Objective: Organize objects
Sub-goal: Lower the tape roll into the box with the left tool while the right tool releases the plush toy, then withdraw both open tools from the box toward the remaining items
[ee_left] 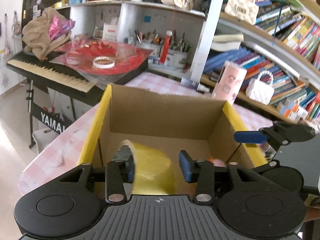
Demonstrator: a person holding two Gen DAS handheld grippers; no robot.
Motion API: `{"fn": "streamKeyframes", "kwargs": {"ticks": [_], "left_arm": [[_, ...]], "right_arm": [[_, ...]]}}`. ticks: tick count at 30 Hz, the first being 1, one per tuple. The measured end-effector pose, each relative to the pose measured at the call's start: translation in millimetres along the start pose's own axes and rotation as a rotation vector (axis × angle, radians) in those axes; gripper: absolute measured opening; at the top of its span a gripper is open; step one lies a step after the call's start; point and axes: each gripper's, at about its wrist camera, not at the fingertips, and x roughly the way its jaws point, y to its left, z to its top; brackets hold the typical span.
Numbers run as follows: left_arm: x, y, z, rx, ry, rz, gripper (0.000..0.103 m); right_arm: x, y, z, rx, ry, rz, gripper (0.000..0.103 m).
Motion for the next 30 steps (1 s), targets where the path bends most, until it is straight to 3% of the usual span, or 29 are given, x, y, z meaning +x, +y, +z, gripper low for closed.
{"fn": "streamKeyframes", "kwargs": {"ticks": [3, 5, 9, 14, 19, 26, 30], "left_arm": [[-19.9, 2.4, 1.8, -0.015, -0.055, -0.007, 0.069], [-31.1, 5.2, 1.3, -0.034, -0.068, -0.018, 0.071], [-59.2, 3.8, -5.9, 0.002, -0.178, -0.018, 0.09], [-76.2, -3.5, -11.7, 0.122, -0.231, -0.034, 0.092], [-91.3, 1.8, -24.5, 0.088, -0.22, -0.049, 0.092], [-113.7, 13.7, -54.9, 0.058, -0.195, 0.054, 0.096], [-118.9, 21.5, -79.7, 0.052, -0.128, 0.091, 0.096]], "right_arm": [[-21.0, 2.6, 1.3, 0.018, -0.061, -0.032, 0.093], [-37.3, 4.4, 0.7, 0.047, -0.098, -0.049, 0.095], [-63.7, 8.9, -4.0, 0.111, -0.154, -0.099, 0.099], [-82.3, 16.2, -15.7, 0.181, -0.168, -0.174, 0.099], [-99.5, 24.2, -31.4, 0.249, -0.17, -0.234, 0.099], [-129.7, 39.0, -59.7, 0.34, -0.182, -0.304, 0.1], [-143.4, 51.9, -83.7, 0.386, -0.167, -0.356, 0.101]]}}
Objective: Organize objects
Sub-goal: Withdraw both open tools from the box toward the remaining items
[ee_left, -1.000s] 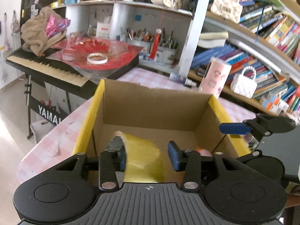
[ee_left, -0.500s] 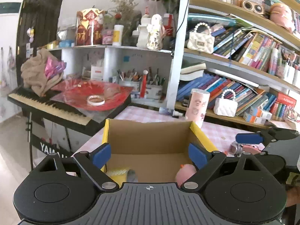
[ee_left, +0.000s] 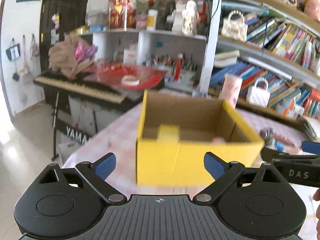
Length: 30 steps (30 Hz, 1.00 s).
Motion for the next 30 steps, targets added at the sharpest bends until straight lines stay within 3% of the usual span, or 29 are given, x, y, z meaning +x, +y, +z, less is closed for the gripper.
{"fn": "streamKeyframes", "kwargs": {"ticks": [7, 18, 30], "left_arm": [[-19.3, -2.9, -19.6, 0.079, 0.026, -0.02, 0.097], [-28.1, -9.0, -42.9, 0.123, 0.11, -0.08, 0.099], [-34.7, -30.9, -57.7, 0.162, 0.142, -0.178, 0.099]], "right_arm": [[-25.1, 10.9, -45.5, 0.03, 0.065, -0.049, 0.101], [-50.6, 9.6, -73.7, 0.056, 0.111, -0.119, 0.103], [-77.0, -13.4, -96.5, 0.124, 0.137, -0.23, 0.103]]}}
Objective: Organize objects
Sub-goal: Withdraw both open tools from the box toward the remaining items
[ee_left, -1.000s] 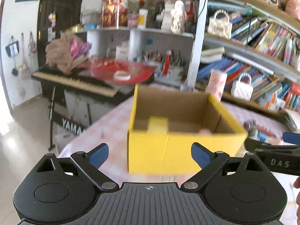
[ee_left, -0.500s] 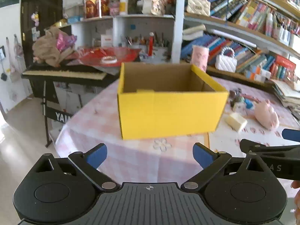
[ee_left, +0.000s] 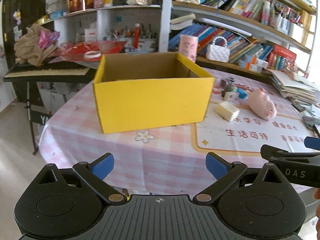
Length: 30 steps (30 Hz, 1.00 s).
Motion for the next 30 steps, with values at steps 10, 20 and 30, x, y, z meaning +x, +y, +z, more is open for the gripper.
{"fn": "streamKeyframes", "kwargs": {"ticks": [10, 20, 30], "left_arm": [[9.5, -29.4, 2.0, 0.043, 0.017, -0.087, 0.1], [21.4, -66.4, 6.1, 0.108, 0.035, -0.164, 0.1], [39.1, -94.1, 11.4, 0.128, 0.063, -0.186, 0.1]], "right_arm": [[-9.5, -25.9, -14.3, 0.031, 0.032, -0.079, 0.103], [-13.1, -59.8, -25.4, 0.096, 0.061, -0.169, 0.103], [1.1, -89.0, -24.4, 0.128, 0.087, -0.192, 0.103]]}}
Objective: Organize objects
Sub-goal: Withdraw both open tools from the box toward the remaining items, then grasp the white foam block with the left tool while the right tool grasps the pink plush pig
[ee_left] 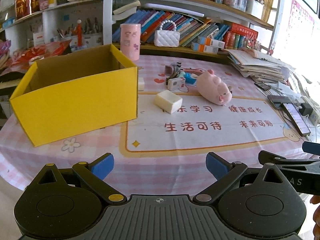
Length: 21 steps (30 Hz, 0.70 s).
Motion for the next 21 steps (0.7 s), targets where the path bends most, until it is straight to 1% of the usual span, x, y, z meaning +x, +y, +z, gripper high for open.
{"fn": "streamKeyframes", "kwargs": {"ticks": [6, 21], "left_arm": [[19.2, -6.7, 12.1, -0.031, 0.018, 0.012, 0.1], [64.5, -25.5, 47.0, -0.076, 0.025, 0.087, 0.1]], "right_arm": [[20.4, -7.9, 12.9, -0.015, 0.015, 0.019, 0.103], [84.0, -25.7, 62.4, -0.07, 0.022, 0.1, 0.103]]}}
